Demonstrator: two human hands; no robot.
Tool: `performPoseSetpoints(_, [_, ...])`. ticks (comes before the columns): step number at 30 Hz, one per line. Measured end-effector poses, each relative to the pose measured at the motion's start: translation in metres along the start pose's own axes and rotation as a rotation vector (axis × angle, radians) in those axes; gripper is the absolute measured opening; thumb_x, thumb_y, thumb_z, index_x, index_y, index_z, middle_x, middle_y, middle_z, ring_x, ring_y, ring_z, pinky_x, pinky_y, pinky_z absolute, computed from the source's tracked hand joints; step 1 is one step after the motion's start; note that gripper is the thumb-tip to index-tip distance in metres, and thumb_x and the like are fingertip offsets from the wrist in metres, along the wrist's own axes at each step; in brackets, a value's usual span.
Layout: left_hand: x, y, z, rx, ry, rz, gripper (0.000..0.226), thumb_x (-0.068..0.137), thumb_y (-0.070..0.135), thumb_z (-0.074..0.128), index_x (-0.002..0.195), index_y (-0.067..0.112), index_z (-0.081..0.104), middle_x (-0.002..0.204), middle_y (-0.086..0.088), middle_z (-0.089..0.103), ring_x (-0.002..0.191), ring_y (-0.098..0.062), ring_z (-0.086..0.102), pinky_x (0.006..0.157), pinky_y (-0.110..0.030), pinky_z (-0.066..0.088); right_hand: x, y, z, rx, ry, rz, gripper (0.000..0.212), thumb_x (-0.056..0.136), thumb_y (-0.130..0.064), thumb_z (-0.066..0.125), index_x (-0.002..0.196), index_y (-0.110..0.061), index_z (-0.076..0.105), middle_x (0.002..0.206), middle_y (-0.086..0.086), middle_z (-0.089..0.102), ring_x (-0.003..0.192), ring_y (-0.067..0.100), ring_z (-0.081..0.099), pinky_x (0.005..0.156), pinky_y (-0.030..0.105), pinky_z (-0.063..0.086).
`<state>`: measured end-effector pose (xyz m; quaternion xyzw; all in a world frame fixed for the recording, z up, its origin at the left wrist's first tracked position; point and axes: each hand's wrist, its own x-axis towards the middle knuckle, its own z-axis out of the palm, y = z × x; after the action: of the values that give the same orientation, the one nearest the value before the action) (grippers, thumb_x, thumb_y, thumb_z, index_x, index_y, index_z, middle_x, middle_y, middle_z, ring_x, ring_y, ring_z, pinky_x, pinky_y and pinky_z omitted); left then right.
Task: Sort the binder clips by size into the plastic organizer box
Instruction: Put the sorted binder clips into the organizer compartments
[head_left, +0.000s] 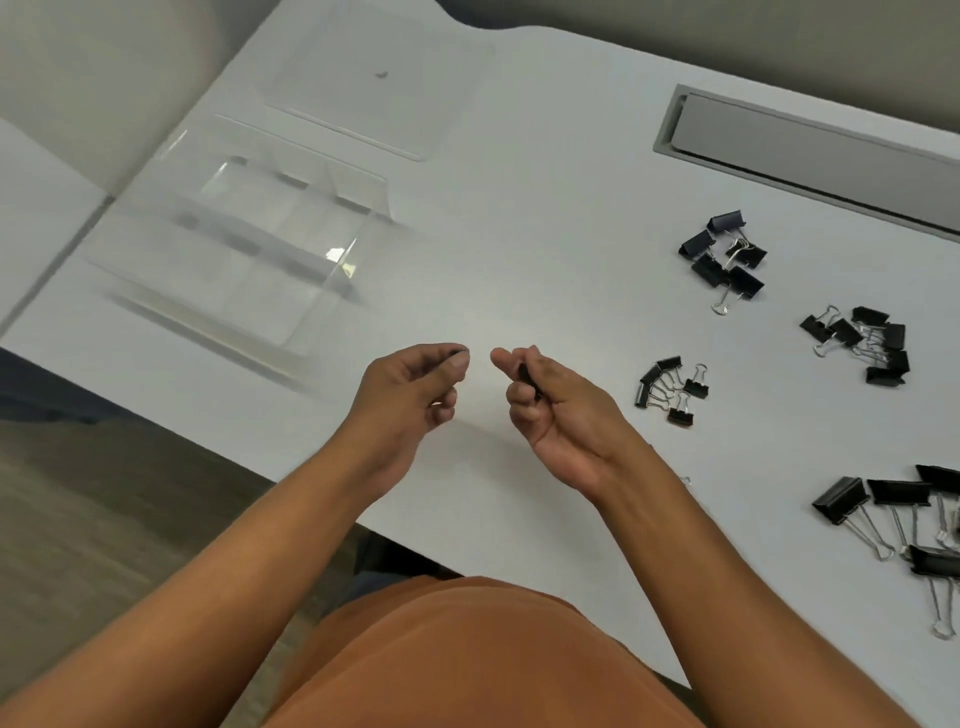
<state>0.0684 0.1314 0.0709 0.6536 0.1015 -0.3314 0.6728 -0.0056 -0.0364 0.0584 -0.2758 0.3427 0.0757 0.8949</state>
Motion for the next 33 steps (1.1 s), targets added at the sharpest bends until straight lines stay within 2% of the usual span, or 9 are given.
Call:
performPoseSetpoints(3, [0.005,0.029,-0.043,0.004,0.044,0.041,0.014,0.094,0.022,0.077,0.105,0.013,0.078,0.081,0.005,0.066,0.064,-0.012,0.048,0.065,-0.026,0.046,0.02,0.017,0.042,-0.088,0.002,0.037,0.016,0.107,-0.027,0.057,0.097,-0.014,0.059,0.085,0.0,0.071,0.052,0.007,0.039,0.047,0.017,0.034])
performPoseSetpoints(6, [0.016,0.059,-0.1,0.036,0.106,0.11,0.016,0.093,0.025,0.077,0.106,0.015,0.079,0.08,0.006,0.066,0.064,-0.013,0.046,0.066,-0.026,0.046,0.044,0.042,0.095,-0.237,0.035,0.066,0.025,0.109,-0.035,0.054,0.09,-0.018,0.056,0.066,-0.003,0.05,0.048,0.009,0.027,0.049,0.023,0.019])
performPoseSetpoints(9, [0.033,0.087,-0.16,0.188,0.225,0.252,0.013,0.094,0.03,0.076,0.104,0.022,0.08,0.077,0.015,0.067,0.065,-0.004,0.054,0.07,-0.024,0.047,0.065,0.064,0.146,-0.421,0.051,0.07,0.034,0.111,-0.04,0.048,0.085,-0.019,0.053,0.059,-0.002,0.031,0.048,0.013,0.021,0.049,0.026,0.018])
performPoseSetpoints(12, [0.059,0.111,-0.224,0.387,0.374,0.374,0.012,0.095,0.035,0.075,0.102,0.027,0.079,0.076,0.012,0.064,0.069,0.001,0.057,0.073,-0.019,0.047,0.086,0.082,0.196,-0.561,0.078,0.026,0.036,0.112,-0.037,0.044,0.084,-0.017,0.051,0.056,-0.002,0.03,0.049,0.014,0.022,0.051,0.027,0.019])
performPoseSetpoints(17, [0.106,0.135,-0.3,0.729,0.516,0.488,0.013,0.095,0.036,0.073,0.101,0.025,0.078,0.072,0.003,0.052,0.065,-0.01,0.05,0.068,-0.025,0.044,0.109,0.103,0.252,-0.726,0.116,-0.04,0.03,0.112,-0.032,0.037,0.089,-0.014,0.044,0.059,-0.001,0.034,0.05,0.014,0.023,0.047,0.025,0.021])
performPoseSetpoints(22, [0.138,0.143,-0.331,0.898,0.421,0.439,0.028,0.104,0.035,0.06,0.123,0.023,0.076,0.082,0.002,0.054,0.084,-0.019,0.06,0.077,-0.036,0.049,0.116,0.113,0.275,-0.957,0.122,-0.12,0.033,0.113,-0.036,0.039,0.086,-0.016,0.038,0.066,-0.004,0.039,0.052,0.01,0.031,0.05,0.019,0.032])
performPoseSetpoints(25, [0.135,0.141,-0.34,0.895,0.409,0.471,0.035,0.11,0.036,0.046,0.134,0.023,0.069,0.094,-0.002,0.059,0.099,-0.026,0.063,0.088,-0.042,0.053,0.124,0.112,0.285,-1.057,0.139,-0.205,0.033,0.111,-0.042,0.042,0.084,-0.023,0.044,0.067,-0.008,0.044,0.056,0.009,0.037,0.061,0.027,0.037])
performPoseSetpoints(29, [0.137,0.138,-0.339,1.013,0.346,0.506,0.027,0.108,0.032,0.051,0.125,0.026,0.072,0.096,0.005,0.052,0.089,-0.023,0.061,0.077,-0.037,0.049,0.138,0.113,0.301,-1.143,0.109,-0.338,0.034,0.108,-0.049,0.046,0.085,-0.023,0.047,0.07,-0.009,0.047,0.061,0.008,0.042,0.067,0.034,0.04])
performPoseSetpoints(33, [0.151,0.146,-0.333,1.054,0.298,0.502,0.022,0.104,0.03,0.06,0.123,0.024,0.071,0.106,0.005,0.055,0.088,-0.014,0.055,0.083,-0.032,0.042,0.154,0.114,0.324,-1.317,0.069,-0.386,0.038,0.105,-0.048,0.054,0.083,-0.018,0.048,0.069,-0.006,0.046,0.057,0.006,0.039,0.061,0.024,0.037])
